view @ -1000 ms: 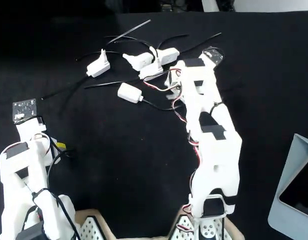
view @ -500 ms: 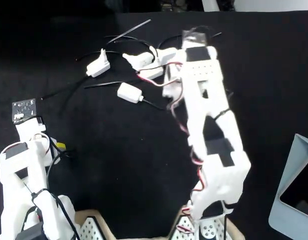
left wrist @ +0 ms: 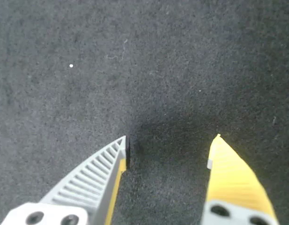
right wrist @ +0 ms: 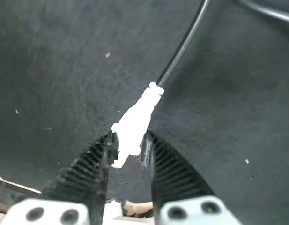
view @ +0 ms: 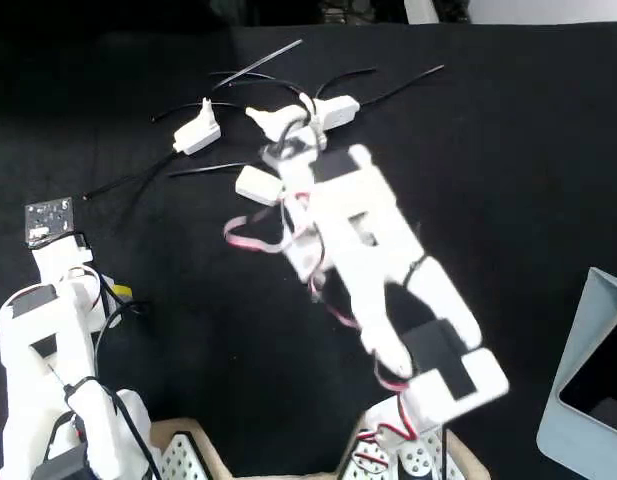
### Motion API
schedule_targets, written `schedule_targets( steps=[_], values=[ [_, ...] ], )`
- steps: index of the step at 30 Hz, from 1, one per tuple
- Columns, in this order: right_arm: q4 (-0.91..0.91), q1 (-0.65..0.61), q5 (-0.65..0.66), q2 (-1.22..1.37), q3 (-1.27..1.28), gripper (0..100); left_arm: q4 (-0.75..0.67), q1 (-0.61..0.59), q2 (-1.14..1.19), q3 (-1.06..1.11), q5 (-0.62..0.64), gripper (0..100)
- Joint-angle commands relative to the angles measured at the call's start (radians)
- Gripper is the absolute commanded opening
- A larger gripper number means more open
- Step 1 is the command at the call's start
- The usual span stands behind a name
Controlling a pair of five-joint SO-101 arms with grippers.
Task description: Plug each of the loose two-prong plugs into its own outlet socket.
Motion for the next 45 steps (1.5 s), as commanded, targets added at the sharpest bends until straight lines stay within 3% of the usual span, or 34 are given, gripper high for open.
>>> schedule_targets(
  steps=[1,12,18,36,45],
  values=[
    [-0.163,-0.023,0.049,-0.085,0.154,1.1,-0.012,-0.002,-0.006,-0.001,0.003,28],
    [-0.198,-0.023,0.015,0.013,0.143,1.8,-0.012,-0.002,-0.006,-0.001,0.003,28],
    [-0.164,-0.023,-0.040,0.087,0.064,10.6,-0.009,-0.004,-0.006,-0.001,0.003,28],
    [-0.166,-0.023,-0.044,0.142,0.028,5.9,-0.011,-0.002,-0.008,0.013,0.003,28],
    [-0.164,-0.035,-0.141,0.143,-0.002,6.4,-0.009,-0.002,-0.008,0.013,0.002,28]
  ],
)
